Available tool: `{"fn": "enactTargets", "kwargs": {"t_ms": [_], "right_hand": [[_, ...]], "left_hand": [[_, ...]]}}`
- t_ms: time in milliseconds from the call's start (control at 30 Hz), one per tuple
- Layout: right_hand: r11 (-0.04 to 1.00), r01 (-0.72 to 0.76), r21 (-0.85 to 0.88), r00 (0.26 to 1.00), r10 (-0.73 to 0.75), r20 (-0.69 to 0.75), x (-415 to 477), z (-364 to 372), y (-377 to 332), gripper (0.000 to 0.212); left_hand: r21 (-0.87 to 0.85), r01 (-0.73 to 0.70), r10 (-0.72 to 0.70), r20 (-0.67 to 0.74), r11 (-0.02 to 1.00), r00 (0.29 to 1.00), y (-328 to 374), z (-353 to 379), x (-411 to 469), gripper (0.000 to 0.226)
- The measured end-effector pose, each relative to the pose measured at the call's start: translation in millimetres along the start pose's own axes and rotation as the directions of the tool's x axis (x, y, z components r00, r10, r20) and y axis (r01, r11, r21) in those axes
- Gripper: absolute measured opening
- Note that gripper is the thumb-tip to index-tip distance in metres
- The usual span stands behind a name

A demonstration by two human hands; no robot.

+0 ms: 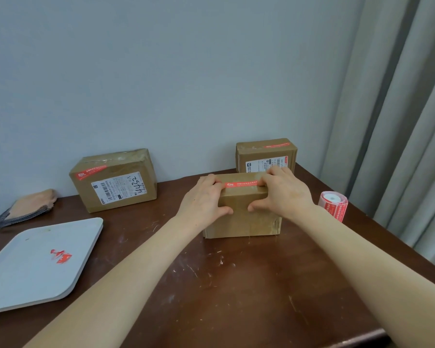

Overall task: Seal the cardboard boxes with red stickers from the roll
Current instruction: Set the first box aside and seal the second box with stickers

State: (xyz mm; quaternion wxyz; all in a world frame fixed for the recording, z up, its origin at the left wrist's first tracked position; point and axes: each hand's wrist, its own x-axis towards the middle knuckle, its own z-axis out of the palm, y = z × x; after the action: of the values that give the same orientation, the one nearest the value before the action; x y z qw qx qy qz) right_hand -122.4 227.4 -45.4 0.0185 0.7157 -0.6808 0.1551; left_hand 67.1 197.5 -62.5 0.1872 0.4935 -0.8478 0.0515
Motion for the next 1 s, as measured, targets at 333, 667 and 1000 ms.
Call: {"fn": "enactTargets", "kwargs": {"t_ms": [333,667,1000], "right_hand": [[0.996,0.003,-0.091,0.998,0.002,0.055,3.1,-3.0,1.1,0.086],[0.994,0.007,-0.106,0.999,-0.002,0.044,5.1,-2.1,2.1,0.082],[0.996,0.038,-0.078,0.999,-0.04,-0.027,-1.8,0.6,4.4,0.067]], "left_hand": [[0.106,0.006,-0.01,0.032,0.994,0.999,4.7,-1.9,5.5,0.082],[0.126,0.007,-0.01,0.023,0.992,1.0,3.3,-0.6,5.5,0.077],[0.092,-0.029,0.03,-0.01,0.995,1.0,0.2,-3.5,-2.2,0.064]]}}
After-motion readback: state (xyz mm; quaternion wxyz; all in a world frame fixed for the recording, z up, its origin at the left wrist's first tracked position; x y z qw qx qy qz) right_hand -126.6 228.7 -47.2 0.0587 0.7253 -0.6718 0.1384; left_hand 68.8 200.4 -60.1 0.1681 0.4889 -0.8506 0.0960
